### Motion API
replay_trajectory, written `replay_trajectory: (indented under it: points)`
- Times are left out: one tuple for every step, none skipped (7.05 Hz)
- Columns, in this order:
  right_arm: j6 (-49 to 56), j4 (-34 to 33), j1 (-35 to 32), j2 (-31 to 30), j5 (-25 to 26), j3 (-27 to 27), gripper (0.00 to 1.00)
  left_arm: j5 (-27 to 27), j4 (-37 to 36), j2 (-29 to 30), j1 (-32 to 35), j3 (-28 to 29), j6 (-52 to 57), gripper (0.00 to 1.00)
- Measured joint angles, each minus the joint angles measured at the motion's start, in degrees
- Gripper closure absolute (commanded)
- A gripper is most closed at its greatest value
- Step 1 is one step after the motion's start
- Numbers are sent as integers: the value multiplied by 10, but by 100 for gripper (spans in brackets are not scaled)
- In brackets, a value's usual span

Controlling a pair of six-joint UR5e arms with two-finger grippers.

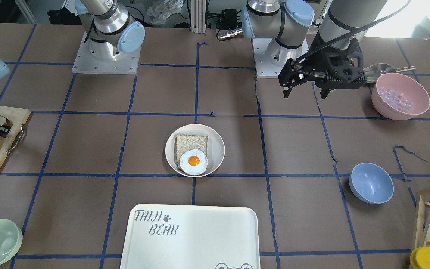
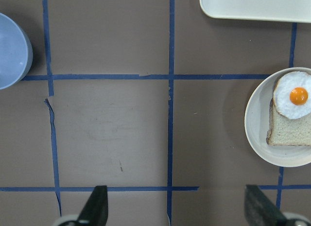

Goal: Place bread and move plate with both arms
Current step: 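Grasp the bread slice on the cutting board with the right gripper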

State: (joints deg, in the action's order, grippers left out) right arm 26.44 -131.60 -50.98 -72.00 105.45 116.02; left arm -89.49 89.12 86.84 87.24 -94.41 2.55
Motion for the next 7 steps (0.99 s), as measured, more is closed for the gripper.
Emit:
replay_trajectory:
  points:
    - [-2, 0, 0, 0, 1, 0, 100, 0, 0, 0, 0, -1, 0, 0]
    - [-4, 0, 0, 0, 1, 0, 100, 0, -1, 1, 1, -2, 0, 0]
    - [-5, 0, 0, -1, 0, -1, 100, 1, -1, 1, 1, -2, 0, 0]
    - [-6, 1, 0, -4, 0, -3, 100, 3, -1, 1, 1, -2, 0, 0]
    - [-7, 6, -2, -14, 5, -5, 100, 4, -1, 2, 1, -2, 0, 0]
    - [-7, 12, -5, -32, 13, -6, 100, 5, -1, 2, 1, -2, 0, 0]
    - [-12, 28, -14, -62, 16, -6, 100, 5, -1, 2, 2, -2, 0, 0]
